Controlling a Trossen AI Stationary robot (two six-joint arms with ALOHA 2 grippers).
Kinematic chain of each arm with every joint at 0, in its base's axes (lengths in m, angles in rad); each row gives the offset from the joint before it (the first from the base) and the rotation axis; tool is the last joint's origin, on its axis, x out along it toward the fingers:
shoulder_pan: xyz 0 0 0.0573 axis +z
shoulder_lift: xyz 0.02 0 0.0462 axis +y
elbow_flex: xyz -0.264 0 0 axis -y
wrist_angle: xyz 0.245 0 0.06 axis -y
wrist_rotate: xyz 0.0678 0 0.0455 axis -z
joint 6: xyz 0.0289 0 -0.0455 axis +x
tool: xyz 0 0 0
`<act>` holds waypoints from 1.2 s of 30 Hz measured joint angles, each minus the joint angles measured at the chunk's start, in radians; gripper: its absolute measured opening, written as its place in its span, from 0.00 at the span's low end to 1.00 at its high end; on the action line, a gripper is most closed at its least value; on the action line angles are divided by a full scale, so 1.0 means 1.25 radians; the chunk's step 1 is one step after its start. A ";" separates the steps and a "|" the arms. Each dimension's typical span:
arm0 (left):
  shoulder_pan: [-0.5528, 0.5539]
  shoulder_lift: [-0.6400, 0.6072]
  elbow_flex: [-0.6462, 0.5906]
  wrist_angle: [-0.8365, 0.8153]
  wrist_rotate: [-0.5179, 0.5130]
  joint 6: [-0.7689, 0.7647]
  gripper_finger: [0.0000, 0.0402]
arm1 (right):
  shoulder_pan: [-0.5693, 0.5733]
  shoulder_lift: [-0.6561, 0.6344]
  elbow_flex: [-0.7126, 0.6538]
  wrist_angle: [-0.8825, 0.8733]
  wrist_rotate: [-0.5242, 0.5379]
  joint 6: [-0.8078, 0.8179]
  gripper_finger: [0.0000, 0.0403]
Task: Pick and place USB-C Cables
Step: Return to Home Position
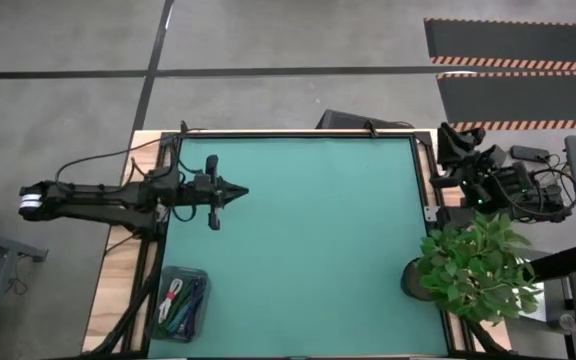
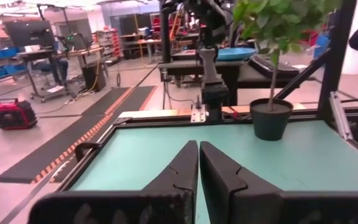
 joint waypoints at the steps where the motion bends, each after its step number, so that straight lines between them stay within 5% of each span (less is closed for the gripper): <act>1: 0.003 0.004 0.000 0.001 -0.001 0.000 0.00 | 0.000 -0.010 0.000 -0.018 0.001 0.001 0.16; 13: 0.010 0.034 0.000 -0.003 -0.001 -0.006 0.00 | 0.000 -0.154 -0.038 -0.365 -0.007 0.084 0.04; 23: 0.071 0.021 -0.023 -0.019 0.064 -0.003 0.00 | 0.000 -0.297 -0.169 -0.373 -0.064 0.127 0.02; 36: 0.251 -0.035 -0.061 -0.055 0.248 -0.025 0.00 | 0.000 -0.293 -0.225 -0.378 -0.084 0.105 0.02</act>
